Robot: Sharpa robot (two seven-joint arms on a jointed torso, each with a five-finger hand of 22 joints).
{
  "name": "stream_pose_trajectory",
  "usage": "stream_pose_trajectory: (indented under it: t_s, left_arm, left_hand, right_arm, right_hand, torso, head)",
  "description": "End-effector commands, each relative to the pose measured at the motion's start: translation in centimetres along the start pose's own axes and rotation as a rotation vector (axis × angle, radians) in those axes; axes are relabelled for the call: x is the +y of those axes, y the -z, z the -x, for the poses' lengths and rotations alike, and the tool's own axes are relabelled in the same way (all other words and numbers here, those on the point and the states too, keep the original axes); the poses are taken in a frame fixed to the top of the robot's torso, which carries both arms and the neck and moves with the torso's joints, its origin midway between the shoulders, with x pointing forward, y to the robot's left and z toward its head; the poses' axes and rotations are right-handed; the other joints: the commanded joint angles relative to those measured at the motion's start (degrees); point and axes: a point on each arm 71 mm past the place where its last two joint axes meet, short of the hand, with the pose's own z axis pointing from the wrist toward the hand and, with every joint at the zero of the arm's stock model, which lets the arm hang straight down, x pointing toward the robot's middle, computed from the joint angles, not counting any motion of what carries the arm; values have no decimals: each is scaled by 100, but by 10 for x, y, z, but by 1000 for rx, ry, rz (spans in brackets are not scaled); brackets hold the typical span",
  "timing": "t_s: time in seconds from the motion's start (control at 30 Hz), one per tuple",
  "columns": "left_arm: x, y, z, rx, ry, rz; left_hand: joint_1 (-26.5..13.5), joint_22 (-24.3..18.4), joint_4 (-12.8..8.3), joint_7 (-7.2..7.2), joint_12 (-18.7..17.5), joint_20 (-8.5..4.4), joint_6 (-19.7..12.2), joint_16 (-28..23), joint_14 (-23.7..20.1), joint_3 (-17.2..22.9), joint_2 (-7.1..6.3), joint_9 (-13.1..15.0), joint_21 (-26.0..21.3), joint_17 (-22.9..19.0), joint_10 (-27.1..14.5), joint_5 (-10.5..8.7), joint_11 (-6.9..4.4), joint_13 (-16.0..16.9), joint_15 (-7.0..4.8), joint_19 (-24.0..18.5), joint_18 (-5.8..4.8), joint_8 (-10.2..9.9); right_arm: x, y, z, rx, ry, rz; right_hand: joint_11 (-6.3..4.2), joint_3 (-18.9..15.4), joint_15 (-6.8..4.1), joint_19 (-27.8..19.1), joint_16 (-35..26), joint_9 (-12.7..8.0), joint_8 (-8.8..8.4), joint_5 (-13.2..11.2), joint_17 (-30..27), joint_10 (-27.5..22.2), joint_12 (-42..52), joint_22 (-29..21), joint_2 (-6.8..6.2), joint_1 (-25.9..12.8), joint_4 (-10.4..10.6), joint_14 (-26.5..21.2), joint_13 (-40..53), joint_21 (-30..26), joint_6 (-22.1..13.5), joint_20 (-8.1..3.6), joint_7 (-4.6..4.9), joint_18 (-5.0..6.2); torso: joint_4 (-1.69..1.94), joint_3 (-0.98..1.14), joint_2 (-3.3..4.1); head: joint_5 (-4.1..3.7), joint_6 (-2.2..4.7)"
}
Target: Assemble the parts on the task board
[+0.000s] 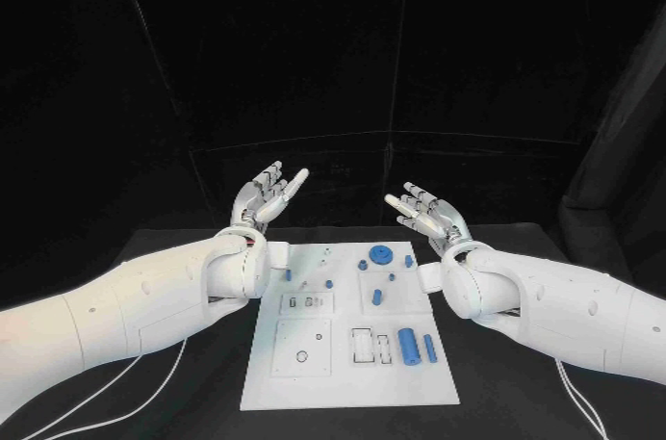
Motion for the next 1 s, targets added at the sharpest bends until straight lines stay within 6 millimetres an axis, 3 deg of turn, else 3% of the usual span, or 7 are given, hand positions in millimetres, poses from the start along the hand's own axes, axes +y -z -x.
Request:
stream_pose_trajectory:
  t_s: [0.03,0.33,0.5,0.63,0.73,0.83,1.0]
  left_arm:
    - [-6,-6,-4,70,66,-63]
    - [-7,-5,7,77,73,-62]
    - [-9,-3,12,79,75,-67]
    - [-10,0,18,87,82,-74]
    - [-12,3,22,99,91,-73]
    - [-13,7,25,113,100,-63]
    - [-17,16,30,144,106,-51]
  left_hand:
    - [238,12,82,416,29,96,75,37,103,19,-17,12,39,16,45,42,70,12,57,32,126,32]
    - [250,31,74,486,51,130,151,78,294,68,66,26,68,47,161,39,141,29,113,106,110,51]
    - [377,85,59,566,109,165,470,272,1106,165,188,65,162,157,525,33,220,67,187,360,87,113]
    - [626,241,-32,699,446,190,1483,709,2458,269,372,193,461,340,1970,31,364,230,266,1145,29,358]
    - [797,535,-190,694,886,185,2568,1071,3321,296,500,323,1072,451,3528,26,358,385,178,2674,97,643]
    - [927,663,-385,615,1055,101,3396,1252,3924,295,606,397,1448,506,4111,35,196,396,5,3573,155,856]
    - [1032,670,-613,463,1148,-92,3815,1399,4613,255,700,382,1639,608,4720,38,5,382,-215,4262,183,933]
  right_arm:
    - [0,-4,-11,193,48,-6]
    - [2,-8,19,131,163,71]
    - [5,-7,25,125,217,103]
    - [12,-8,30,128,280,138]
    - [19,-10,33,138,337,165]
    - [26,-13,36,157,406,187]
    - [39,-18,38,211,598,230]
  right_hand:
    - [120,12,97,386,82,48,68,79,46,518,90,46,81,525,-169,509,47,83,386,50,691,158]
    - [112,75,47,1786,266,177,274,91,163,2599,283,167,129,1032,-549,2592,166,347,2080,48,620,552]
    - [107,84,15,2311,295,207,312,90,195,3581,335,193,143,1170,-678,3494,197,469,2887,51,535,667]
    - [-33,106,-107,2660,351,251,374,81,208,4008,378,213,142,1307,-809,3967,204,605,3700,20,542,743]
    - [-105,124,-192,2897,399,260,393,81,211,4256,403,222,150,1381,-891,4283,201,698,4070,-40,507,760]
    - [-178,155,-317,3245,523,263,413,132,244,4536,451,260,176,1416,-956,4719,206,855,4285,-164,496,765]
    - [-329,259,-543,3782,637,256,417,72,307,5006,449,295,214,1406,-1107,5349,198,1069,4635,-402,394,756]
  torso:
    - [-2,-1,1]
    - [9,-15,76]
    - [19,-5,136]
    - [34,-6,231]
    - [38,-3,304]
    - [51,-10,388]
    - [81,-18,524]
  head:
    - [-1,1]
    - [25,-33]
    - [12,-26]
    - [-5,8]
    - [-23,39]
    - [-53,66]
    - [-91,151]
